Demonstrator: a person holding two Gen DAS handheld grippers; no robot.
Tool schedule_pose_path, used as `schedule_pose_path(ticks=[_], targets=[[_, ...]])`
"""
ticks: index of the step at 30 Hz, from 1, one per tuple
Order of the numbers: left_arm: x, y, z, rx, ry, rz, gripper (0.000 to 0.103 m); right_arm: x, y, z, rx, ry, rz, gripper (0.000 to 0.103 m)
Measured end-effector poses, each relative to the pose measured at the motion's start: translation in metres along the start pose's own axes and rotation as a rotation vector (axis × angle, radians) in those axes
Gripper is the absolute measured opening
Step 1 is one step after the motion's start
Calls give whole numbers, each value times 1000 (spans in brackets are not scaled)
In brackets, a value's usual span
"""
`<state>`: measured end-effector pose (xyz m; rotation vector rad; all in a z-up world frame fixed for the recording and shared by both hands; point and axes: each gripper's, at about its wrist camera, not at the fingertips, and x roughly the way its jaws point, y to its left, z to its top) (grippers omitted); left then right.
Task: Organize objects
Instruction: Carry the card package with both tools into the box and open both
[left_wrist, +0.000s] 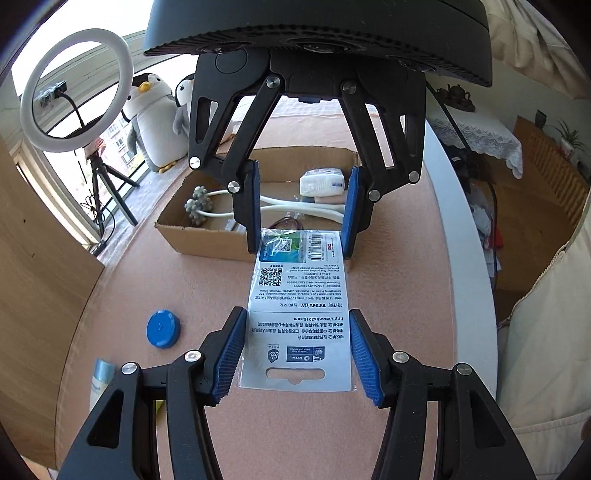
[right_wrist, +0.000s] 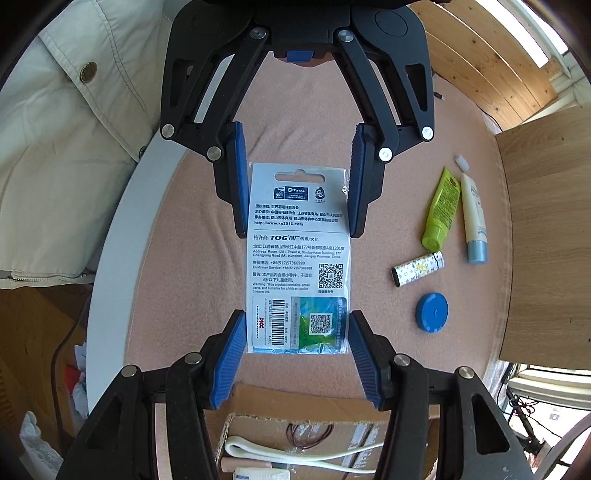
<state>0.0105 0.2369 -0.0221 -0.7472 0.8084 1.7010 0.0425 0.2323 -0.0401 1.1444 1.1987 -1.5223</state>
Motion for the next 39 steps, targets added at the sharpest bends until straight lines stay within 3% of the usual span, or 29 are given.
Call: schedule_pose_path(ticks=[7,18,23,25,27,32,39], targets=[[42,3,64,88,-14,-62,59,-18,12,-74,113,38,-37,51],[94,5,116,159,-34,-132,59,-31,33,-151,248,80,-63,51],[99,5,115,151,-40,-117,61,-32,35,-163,274,86,-68,51],[102,8,115,129,-33,-74,78,-31,34,-166,279,87,-78,51],[101,10,110,114,-33,-31,89,-28,32,-170,301,95,-93,52],[93,20,94,89,-29,-7,90,-22,27,-181,349,137,-129,61],[80,28,72,47,-31,22,90,-28,15,-183,399,124,-166,64]])
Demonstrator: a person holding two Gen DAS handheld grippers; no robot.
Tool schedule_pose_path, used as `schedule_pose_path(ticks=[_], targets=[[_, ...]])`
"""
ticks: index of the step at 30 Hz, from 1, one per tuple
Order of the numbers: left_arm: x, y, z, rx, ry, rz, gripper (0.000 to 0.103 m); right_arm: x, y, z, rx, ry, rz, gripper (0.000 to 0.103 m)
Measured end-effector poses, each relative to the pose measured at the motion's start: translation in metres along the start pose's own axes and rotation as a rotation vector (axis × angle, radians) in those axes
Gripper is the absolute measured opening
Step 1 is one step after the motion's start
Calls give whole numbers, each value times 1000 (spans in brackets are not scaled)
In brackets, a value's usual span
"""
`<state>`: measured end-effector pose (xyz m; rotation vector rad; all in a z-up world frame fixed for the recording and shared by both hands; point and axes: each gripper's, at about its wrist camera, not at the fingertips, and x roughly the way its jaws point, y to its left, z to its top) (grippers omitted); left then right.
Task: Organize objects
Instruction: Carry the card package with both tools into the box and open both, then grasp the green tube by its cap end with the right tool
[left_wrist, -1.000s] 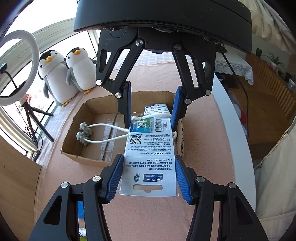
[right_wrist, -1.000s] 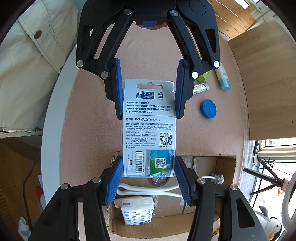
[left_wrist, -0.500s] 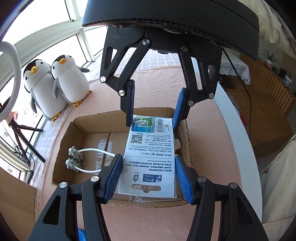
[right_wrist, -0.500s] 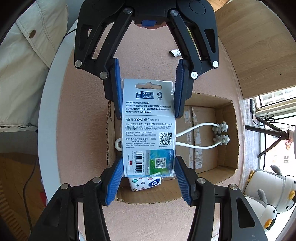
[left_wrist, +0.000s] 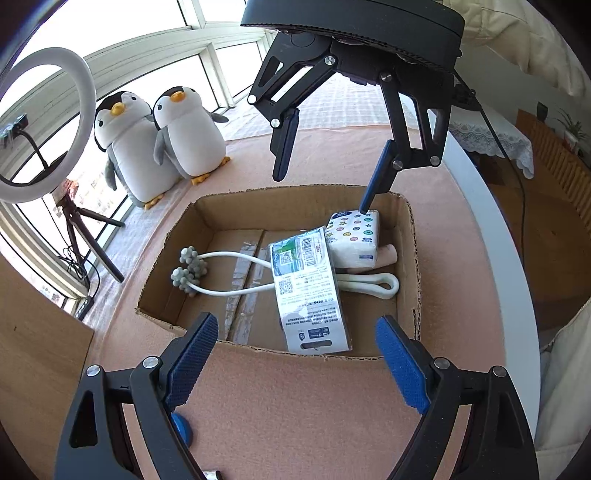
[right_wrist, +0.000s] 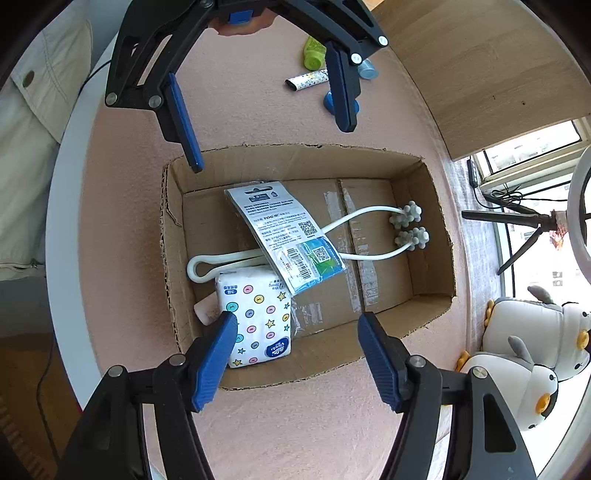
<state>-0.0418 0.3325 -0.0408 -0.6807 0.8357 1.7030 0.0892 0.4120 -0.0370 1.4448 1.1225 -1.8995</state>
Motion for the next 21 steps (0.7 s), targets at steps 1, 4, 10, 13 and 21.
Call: schedule_pose_path(ticks=[1,4,10,13,21], targets=[[-3,0,-4,-6,0,3,90,1,-2,2,2,0,-8,64],[-11,-1,-15,-19,-2,21,90,0,-6,9,16,-3,-14,66],[-28,-4,-38,-42,-5,43,91,-1,-11,28,76,-14,-21,71],[-36,-3,-51,-69,2,66,91,-2,-10,40,85,-22,-21,71],[-71,1,-99,-187,-4,174,92,0,-5,83,99,-24,-14,72]])
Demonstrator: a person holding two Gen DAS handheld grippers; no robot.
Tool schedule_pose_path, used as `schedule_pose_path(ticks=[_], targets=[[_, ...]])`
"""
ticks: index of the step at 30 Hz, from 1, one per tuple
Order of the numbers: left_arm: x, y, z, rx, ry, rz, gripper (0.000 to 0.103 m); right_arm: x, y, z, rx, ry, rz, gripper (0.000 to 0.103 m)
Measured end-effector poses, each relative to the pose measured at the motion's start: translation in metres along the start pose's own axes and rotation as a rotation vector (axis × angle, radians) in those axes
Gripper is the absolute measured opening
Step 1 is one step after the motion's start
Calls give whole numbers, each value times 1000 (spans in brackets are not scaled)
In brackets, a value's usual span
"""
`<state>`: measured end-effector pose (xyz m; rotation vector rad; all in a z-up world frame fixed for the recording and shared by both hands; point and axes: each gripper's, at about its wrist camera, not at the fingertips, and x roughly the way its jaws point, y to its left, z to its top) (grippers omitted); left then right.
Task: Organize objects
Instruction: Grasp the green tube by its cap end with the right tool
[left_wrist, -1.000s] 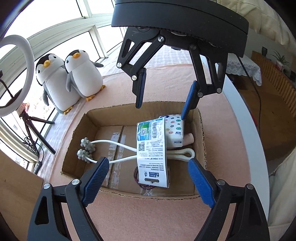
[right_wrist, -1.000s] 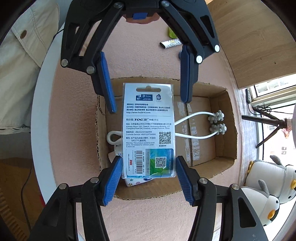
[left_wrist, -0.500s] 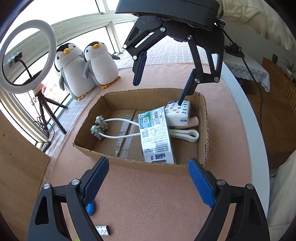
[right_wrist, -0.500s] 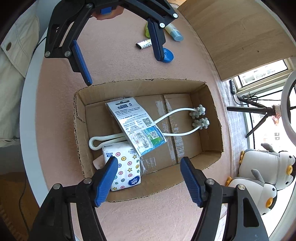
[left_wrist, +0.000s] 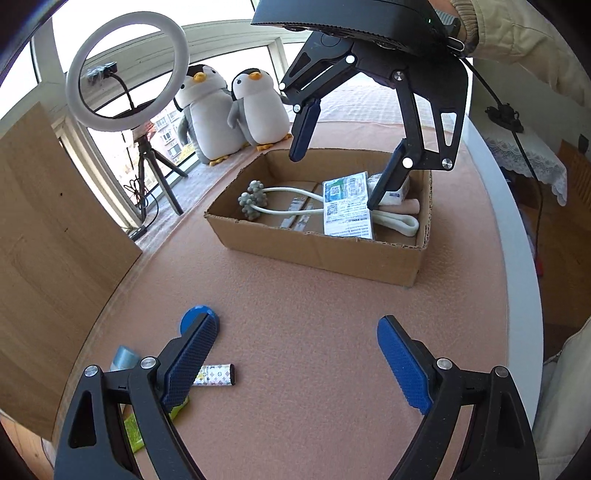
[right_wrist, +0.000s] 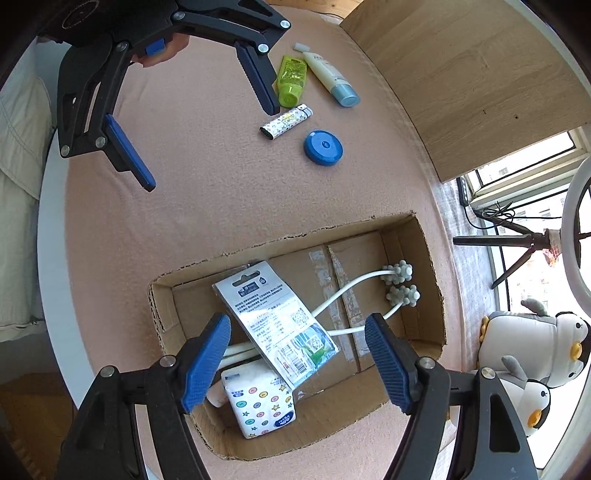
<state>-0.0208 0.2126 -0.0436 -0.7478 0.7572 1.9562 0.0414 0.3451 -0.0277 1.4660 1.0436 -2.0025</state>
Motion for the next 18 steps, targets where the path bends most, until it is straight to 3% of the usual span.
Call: schedule_pose_path(ticks=[10,18], targets=[[-48,39,-93,-262,60,167,97,16,13,84,27,-21,43,72],[-77,68,-159,-473,111,291,97,55,4,169,18,-35,81,72]])
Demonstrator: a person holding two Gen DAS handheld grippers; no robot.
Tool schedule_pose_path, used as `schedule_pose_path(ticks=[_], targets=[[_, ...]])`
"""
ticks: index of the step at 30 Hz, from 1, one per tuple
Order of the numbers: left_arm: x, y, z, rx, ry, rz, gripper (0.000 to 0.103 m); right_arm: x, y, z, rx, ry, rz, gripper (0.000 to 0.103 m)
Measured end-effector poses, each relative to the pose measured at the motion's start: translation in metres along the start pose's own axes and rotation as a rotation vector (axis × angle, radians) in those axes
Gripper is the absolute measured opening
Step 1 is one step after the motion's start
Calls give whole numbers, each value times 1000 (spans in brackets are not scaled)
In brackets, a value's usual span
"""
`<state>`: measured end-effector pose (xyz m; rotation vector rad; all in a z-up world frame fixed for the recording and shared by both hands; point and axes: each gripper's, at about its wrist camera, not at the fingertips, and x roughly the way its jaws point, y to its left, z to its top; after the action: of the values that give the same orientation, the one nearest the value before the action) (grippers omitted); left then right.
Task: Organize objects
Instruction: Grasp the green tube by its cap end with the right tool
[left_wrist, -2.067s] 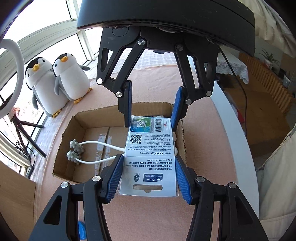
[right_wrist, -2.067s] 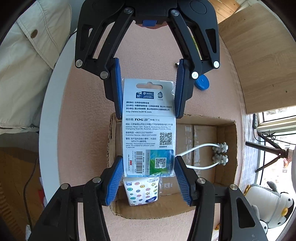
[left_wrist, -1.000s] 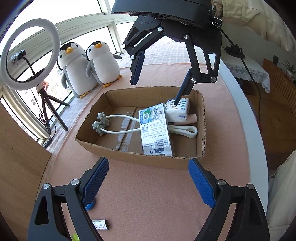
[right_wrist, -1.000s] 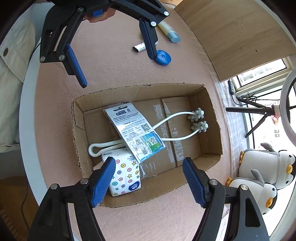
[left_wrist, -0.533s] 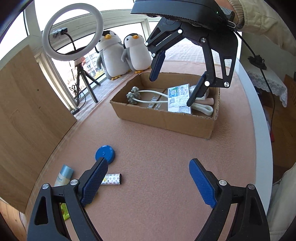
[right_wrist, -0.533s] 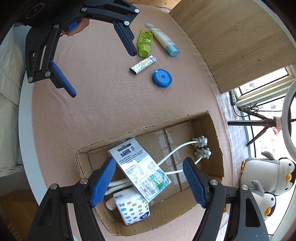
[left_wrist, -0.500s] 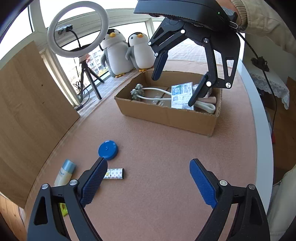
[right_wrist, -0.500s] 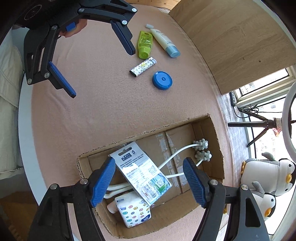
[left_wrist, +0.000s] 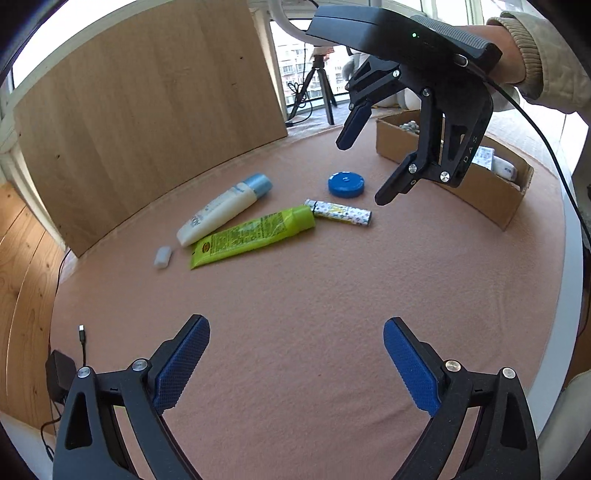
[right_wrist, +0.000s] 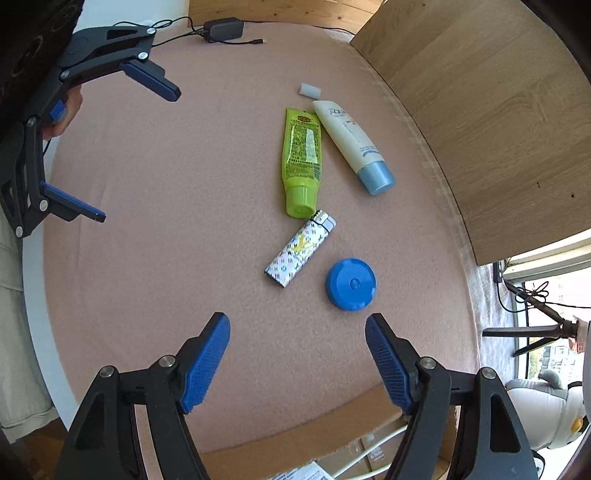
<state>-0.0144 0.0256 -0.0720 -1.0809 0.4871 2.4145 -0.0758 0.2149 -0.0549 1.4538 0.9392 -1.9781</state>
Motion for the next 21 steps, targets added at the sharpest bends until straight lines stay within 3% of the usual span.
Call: schedule_pose_path(ticks=[5,12,15,19,21], targets=[[-6,27,-21,-104,9,34,97,31,-3,46,-33,1,24,72],[-10,38,-35,-150,8,44,98,69,-11,80,-18,14,43,71],[-11,41,-37,-166,7,51,98,81,-15,83,-14,30,37,58],[-9,42,-39,-175,15,52,98,89,-21,84,8,28,59,34],[-9,43,-40,-179,18,55,98,90,-21,84,11,21,68,31]])
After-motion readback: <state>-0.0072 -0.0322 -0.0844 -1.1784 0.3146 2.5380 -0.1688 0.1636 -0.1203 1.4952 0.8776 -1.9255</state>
